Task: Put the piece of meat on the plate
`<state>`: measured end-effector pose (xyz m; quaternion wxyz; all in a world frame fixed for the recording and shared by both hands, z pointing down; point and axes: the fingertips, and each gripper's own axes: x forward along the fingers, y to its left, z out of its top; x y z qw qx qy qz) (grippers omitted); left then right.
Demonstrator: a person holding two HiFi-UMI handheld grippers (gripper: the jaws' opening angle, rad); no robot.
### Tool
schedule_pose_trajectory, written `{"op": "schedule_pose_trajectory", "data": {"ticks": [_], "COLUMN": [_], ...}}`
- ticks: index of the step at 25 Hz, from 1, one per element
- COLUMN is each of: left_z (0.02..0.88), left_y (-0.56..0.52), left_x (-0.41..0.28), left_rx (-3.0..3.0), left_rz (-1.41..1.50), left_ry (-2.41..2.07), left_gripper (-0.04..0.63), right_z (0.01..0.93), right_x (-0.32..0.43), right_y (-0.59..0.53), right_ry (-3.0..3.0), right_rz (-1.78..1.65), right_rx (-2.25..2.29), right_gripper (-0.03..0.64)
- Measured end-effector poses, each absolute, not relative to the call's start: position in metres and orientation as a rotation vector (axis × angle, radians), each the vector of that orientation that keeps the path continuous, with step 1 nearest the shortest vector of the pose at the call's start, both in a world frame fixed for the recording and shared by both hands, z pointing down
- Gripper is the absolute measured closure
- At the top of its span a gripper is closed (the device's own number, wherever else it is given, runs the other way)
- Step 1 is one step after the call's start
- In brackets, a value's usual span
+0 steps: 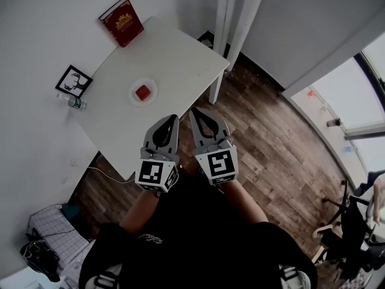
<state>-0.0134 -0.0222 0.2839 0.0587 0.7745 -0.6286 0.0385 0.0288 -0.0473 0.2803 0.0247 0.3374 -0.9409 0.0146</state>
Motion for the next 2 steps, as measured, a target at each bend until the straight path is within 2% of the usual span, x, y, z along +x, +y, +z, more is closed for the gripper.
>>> {"op": "schedule_pose_trajectory", "data": {"ticks": [2], "left_z": [0.2840], "left_y": [-0.0210], "left_x": [-0.0118], "left_rx": [2.354], "left_rz": [0.125], "left_ry": [-1.892], "left_gripper": [0.594], "right_z": [0.2795], "right_x": [0.0275], "right_y": [-0.0463], "right_ry": [-2.908], "right_rz": [0.042], "right_rx": [1.038], "right_gripper": [0.595]}}
